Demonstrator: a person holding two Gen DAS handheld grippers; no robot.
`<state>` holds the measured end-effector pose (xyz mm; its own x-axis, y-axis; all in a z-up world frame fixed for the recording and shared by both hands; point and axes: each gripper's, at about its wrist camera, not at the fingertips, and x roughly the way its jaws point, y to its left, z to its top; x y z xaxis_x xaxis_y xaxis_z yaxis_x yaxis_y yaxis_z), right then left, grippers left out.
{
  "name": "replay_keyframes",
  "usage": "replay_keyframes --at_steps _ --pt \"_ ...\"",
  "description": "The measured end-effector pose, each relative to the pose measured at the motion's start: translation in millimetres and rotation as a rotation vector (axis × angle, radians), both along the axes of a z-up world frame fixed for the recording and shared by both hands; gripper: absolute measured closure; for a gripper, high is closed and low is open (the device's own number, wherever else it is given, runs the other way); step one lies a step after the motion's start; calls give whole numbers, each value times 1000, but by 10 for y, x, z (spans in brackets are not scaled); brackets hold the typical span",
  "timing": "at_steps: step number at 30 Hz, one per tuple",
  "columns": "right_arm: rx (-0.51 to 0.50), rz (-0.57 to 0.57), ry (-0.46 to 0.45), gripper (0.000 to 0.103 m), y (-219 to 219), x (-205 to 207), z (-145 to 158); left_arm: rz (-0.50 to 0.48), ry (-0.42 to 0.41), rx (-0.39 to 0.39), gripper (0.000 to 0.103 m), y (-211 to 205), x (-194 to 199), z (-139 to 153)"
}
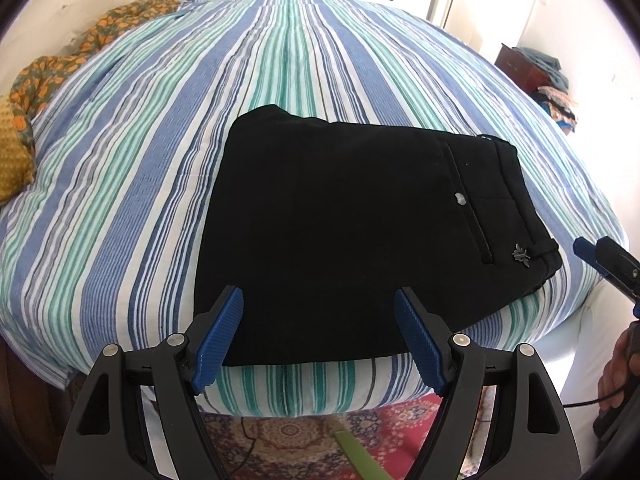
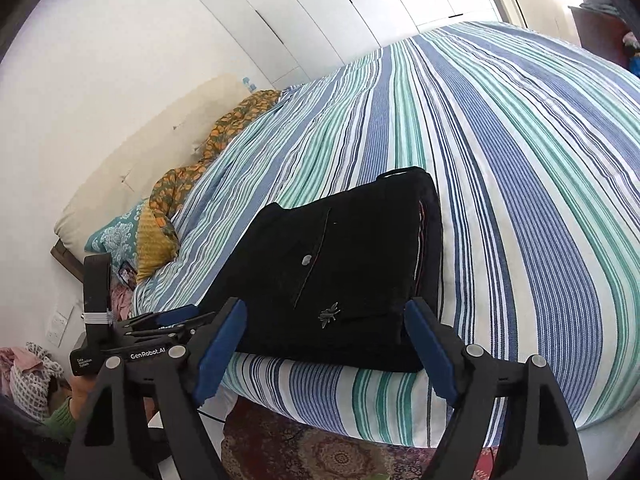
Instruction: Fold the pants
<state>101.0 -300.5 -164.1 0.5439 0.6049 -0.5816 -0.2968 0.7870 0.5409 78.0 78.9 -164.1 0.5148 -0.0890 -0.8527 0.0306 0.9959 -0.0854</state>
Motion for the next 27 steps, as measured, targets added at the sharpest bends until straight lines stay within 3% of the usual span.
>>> replay_keyframes --at_steps 27 --pt "8 -18 40 22 -52 40 -112 29 17 -18 24 134 25 -23"
